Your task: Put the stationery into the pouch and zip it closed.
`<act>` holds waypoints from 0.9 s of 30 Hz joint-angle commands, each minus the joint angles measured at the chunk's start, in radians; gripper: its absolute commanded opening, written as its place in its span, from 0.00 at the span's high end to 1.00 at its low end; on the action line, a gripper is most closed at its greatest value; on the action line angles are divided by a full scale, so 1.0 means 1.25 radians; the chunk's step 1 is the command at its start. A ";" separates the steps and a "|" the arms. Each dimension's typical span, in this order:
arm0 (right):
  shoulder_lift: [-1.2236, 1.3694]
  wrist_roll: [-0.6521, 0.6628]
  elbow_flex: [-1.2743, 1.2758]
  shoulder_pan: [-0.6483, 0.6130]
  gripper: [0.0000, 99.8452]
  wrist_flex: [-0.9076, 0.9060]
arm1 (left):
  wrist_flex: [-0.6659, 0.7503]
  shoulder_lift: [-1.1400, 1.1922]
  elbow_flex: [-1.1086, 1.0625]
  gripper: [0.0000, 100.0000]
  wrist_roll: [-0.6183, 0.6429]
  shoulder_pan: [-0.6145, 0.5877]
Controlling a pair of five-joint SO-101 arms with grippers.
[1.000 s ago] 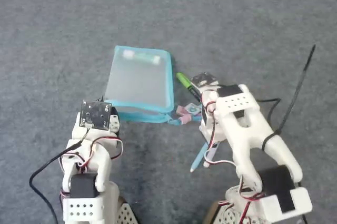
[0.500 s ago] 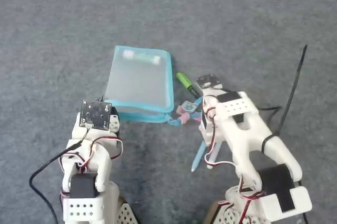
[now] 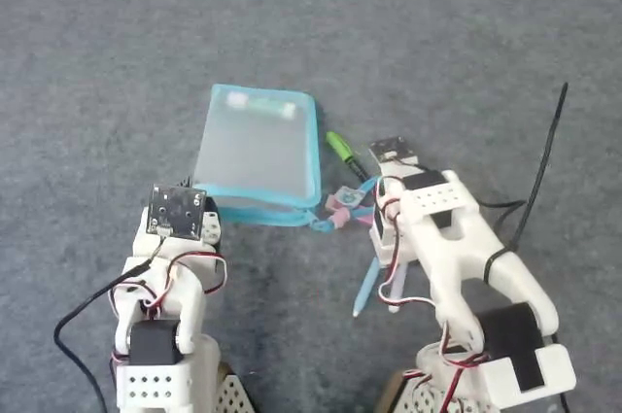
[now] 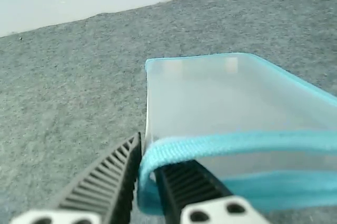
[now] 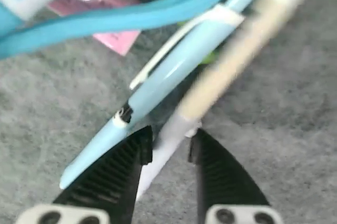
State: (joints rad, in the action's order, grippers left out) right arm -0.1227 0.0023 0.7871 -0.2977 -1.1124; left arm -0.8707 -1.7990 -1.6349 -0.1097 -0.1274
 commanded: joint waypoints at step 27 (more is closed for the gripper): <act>-0.102 0.261 0.029 0.106 0.81 -0.075 | 0.026 -0.015 0.012 0.99 -0.004 -0.009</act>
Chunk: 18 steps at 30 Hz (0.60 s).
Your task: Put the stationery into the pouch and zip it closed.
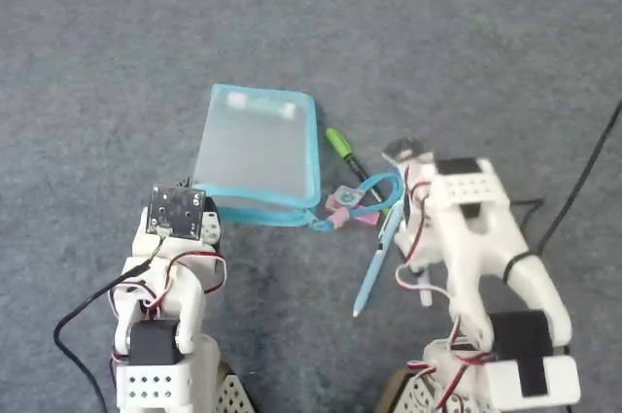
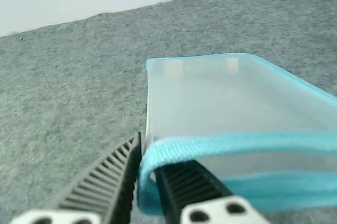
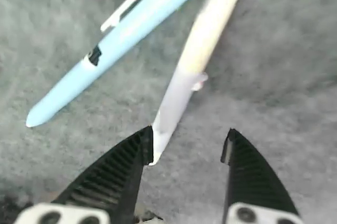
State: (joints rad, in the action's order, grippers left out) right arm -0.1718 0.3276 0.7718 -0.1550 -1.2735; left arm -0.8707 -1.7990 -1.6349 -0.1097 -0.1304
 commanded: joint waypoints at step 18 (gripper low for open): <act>-0.082 0.010 0.161 0.030 1.00 0.154 | 0.026 -0.015 0.001 0.99 -0.004 -0.006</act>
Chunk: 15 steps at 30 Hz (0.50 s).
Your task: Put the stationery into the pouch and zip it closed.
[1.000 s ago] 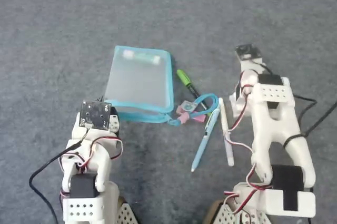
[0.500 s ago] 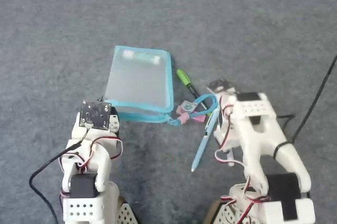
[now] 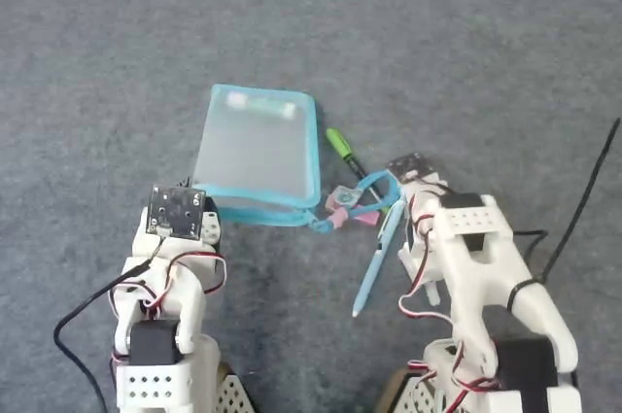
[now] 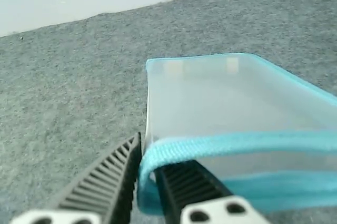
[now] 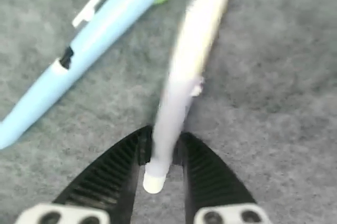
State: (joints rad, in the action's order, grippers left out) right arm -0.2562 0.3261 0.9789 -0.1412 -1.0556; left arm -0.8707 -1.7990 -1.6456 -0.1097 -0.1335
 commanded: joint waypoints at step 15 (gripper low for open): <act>-0.546 0.179 -0.098 0.071 0.99 -0.365 | 0.027 -0.015 0.007 0.99 -0.004 0.000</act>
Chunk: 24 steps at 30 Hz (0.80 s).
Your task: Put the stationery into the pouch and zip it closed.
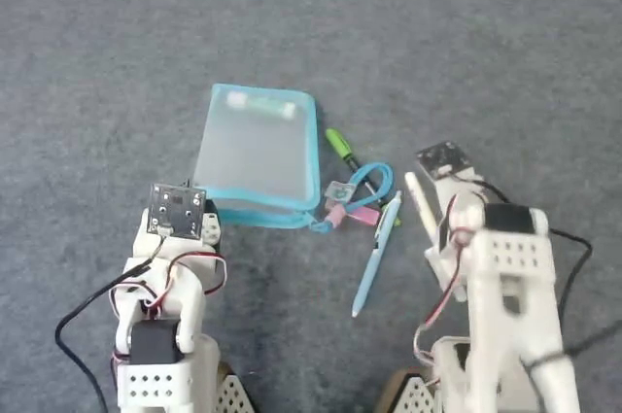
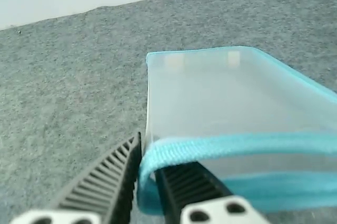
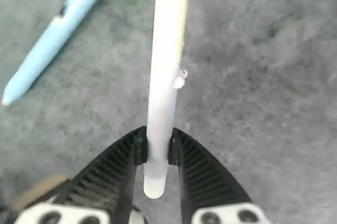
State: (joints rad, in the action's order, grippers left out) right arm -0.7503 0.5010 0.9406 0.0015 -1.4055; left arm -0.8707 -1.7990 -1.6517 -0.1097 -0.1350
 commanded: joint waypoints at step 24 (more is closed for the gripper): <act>0.192 -0.166 -0.438 -0.579 0.99 -0.144 | 0.027 -0.015 0.012 0.99 -0.004 0.002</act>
State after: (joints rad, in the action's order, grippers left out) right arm -0.5646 0.3537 0.5033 -0.7503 -1.6157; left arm -0.8707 -1.7990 -1.6517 -0.1097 -0.1350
